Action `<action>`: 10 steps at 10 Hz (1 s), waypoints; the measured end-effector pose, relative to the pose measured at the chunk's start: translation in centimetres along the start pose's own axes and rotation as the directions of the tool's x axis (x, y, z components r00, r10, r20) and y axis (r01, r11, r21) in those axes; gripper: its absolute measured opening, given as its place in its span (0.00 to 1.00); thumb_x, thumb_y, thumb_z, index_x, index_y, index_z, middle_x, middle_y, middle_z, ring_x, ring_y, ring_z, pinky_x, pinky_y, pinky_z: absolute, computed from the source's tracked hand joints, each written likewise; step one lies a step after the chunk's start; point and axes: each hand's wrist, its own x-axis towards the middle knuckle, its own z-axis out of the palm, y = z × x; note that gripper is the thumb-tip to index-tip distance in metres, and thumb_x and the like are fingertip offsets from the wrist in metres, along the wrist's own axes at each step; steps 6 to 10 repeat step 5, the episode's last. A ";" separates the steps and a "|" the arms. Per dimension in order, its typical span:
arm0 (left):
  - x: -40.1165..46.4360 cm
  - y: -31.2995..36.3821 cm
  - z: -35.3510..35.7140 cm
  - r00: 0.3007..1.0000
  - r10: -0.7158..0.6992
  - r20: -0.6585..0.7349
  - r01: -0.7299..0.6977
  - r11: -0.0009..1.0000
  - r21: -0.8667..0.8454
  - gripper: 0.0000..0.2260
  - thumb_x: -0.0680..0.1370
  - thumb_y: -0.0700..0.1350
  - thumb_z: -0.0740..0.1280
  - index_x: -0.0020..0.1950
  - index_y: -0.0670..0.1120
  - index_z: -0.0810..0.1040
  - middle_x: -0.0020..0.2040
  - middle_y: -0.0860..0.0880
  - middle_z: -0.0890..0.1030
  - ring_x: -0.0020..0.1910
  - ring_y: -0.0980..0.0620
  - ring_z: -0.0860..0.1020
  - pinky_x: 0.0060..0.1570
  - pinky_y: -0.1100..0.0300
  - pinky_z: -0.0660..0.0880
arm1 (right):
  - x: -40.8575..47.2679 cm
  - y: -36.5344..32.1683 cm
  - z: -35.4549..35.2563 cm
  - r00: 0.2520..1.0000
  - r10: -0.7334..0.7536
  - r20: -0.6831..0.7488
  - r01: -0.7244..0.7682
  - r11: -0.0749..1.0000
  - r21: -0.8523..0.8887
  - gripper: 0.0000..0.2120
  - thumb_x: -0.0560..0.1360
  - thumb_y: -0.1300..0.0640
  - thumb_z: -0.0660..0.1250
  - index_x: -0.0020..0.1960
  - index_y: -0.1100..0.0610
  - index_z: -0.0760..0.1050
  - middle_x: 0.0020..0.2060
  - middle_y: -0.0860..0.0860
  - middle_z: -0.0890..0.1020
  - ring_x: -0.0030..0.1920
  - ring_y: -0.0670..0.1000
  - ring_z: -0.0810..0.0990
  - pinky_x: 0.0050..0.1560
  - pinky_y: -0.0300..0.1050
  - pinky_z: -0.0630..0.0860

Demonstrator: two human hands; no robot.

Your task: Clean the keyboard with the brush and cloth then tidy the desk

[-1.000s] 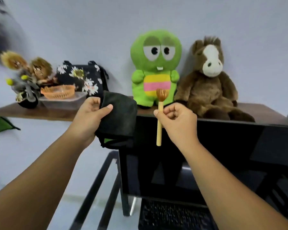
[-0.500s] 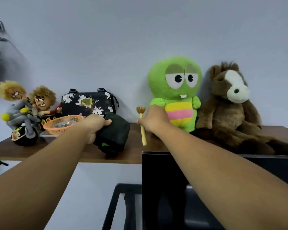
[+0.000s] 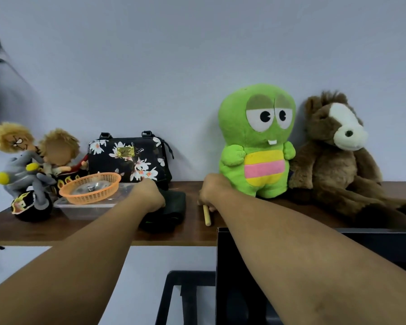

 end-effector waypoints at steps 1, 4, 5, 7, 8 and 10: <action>-0.3 0.5 0.0 0.998 0.062 -0.027 -0.057 0.982 0.179 0.10 0.77 0.43 0.67 0.56 0.41 0.71 0.45 0.46 0.76 0.40 0.51 0.75 0.31 0.62 0.69 | -0.3 -0.4 -0.5 1.000 -0.022 0.013 0.022 0.999 -0.036 0.22 0.71 0.42 0.72 0.32 0.57 0.69 0.42 0.52 0.83 0.52 0.51 0.84 0.35 0.39 0.73; -0.3 -0.3 0.0 0.981 0.189 0.035 -0.192 0.957 0.218 0.22 0.82 0.48 0.57 0.75 0.43 0.64 0.72 0.42 0.69 0.69 0.42 0.68 0.65 0.53 0.67 | -2.0 -1.0 -1.8 0.988 -0.151 -0.023 0.152 0.988 0.033 0.08 0.76 0.55 0.62 0.42 0.58 0.75 0.58 0.59 0.81 0.49 0.58 0.82 0.38 0.42 0.76; -2.8 2.4 -0.9 0.973 0.232 0.015 -0.230 0.950 0.213 0.20 0.83 0.49 0.54 0.72 0.41 0.68 0.71 0.40 0.70 0.69 0.42 0.69 0.64 0.54 0.66 | -4.5 2.1 -5.1 0.981 -0.169 -0.092 0.176 0.982 0.073 0.10 0.77 0.56 0.61 0.51 0.60 0.77 0.60 0.61 0.79 0.55 0.60 0.79 0.47 0.42 0.73; -2.8 2.4 -0.9 0.973 0.232 0.015 -0.230 0.950 0.213 0.20 0.83 0.49 0.54 0.72 0.41 0.68 0.71 0.40 0.70 0.69 0.42 0.69 0.64 0.54 0.66 | -4.5 2.1 -5.1 0.981 -0.169 -0.092 0.176 0.982 0.073 0.10 0.77 0.56 0.61 0.51 0.60 0.77 0.60 0.61 0.79 0.55 0.60 0.79 0.47 0.42 0.73; -2.8 2.4 -0.9 0.973 0.232 0.015 -0.230 0.950 0.213 0.20 0.83 0.49 0.54 0.72 0.41 0.68 0.71 0.40 0.70 0.69 0.42 0.69 0.64 0.54 0.66 | -4.5 2.1 -5.1 0.981 -0.169 -0.092 0.176 0.982 0.073 0.10 0.77 0.56 0.61 0.51 0.60 0.77 0.60 0.61 0.79 0.55 0.60 0.79 0.47 0.42 0.73; -2.8 2.4 -0.9 0.973 0.232 0.015 -0.230 0.950 0.213 0.20 0.83 0.49 0.54 0.72 0.41 0.68 0.71 0.40 0.70 0.69 0.42 0.69 0.64 0.54 0.66 | -4.5 2.1 -5.1 0.981 -0.169 -0.092 0.176 0.982 0.073 0.10 0.77 0.56 0.61 0.51 0.60 0.77 0.60 0.61 0.79 0.55 0.60 0.79 0.47 0.42 0.73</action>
